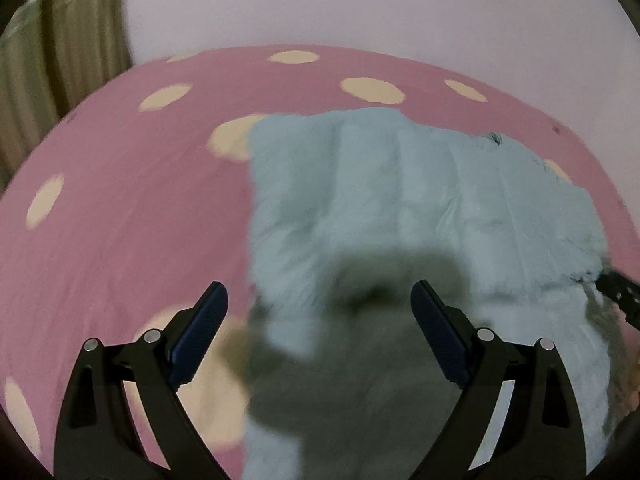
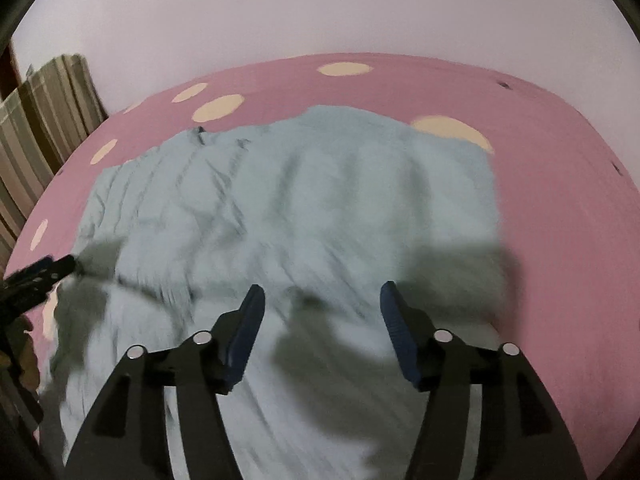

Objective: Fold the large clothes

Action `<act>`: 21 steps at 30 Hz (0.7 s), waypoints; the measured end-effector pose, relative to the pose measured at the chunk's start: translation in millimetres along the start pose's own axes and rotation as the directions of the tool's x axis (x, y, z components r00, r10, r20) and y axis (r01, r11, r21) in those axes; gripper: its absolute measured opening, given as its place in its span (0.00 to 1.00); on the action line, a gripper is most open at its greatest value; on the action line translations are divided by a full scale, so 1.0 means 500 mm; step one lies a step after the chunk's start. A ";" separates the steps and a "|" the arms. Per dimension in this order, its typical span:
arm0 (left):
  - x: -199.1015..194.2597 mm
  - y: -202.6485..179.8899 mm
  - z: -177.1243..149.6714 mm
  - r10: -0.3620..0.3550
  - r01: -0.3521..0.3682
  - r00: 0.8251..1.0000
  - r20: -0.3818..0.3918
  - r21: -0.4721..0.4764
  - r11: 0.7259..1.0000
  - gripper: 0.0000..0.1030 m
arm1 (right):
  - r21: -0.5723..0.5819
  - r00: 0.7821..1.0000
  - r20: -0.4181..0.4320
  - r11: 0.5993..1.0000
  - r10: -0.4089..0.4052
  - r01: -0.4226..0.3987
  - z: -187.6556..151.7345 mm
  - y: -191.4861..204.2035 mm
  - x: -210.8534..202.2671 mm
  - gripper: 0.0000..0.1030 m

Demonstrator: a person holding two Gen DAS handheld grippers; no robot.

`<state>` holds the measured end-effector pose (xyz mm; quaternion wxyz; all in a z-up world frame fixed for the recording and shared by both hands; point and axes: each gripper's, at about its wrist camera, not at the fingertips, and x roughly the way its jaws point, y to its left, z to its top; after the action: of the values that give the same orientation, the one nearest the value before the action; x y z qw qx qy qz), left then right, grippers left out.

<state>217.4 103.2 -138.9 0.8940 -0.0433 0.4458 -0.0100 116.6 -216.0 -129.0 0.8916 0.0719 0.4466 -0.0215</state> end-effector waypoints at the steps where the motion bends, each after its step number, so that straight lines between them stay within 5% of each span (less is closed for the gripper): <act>1: -0.014 0.023 -0.023 -0.013 0.012 1.000 -0.010 -0.031 0.999 0.90 | 0.028 1.000 -0.005 1.000 0.000 0.000 -0.026 -0.029 -0.021 0.59; 8: -0.103 0.129 -0.173 -0.078 0.060 0.993 -0.088 -0.200 0.978 0.90 | 0.170 0.999 -0.046 0.985 -0.005 0.012 -0.180 -0.161 -0.108 0.59; 21: -0.172 0.118 -0.314 -0.114 0.097 0.983 -0.146 -0.115 0.989 0.90 | 0.244 0.996 -0.074 0.969 0.054 -0.035 -0.326 -0.221 -0.176 0.59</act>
<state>38.9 156.2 -169.4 0.8521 -0.1141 0.5095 -0.0366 -76.7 -303.7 -167.1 0.8578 0.1912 0.4741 -0.0530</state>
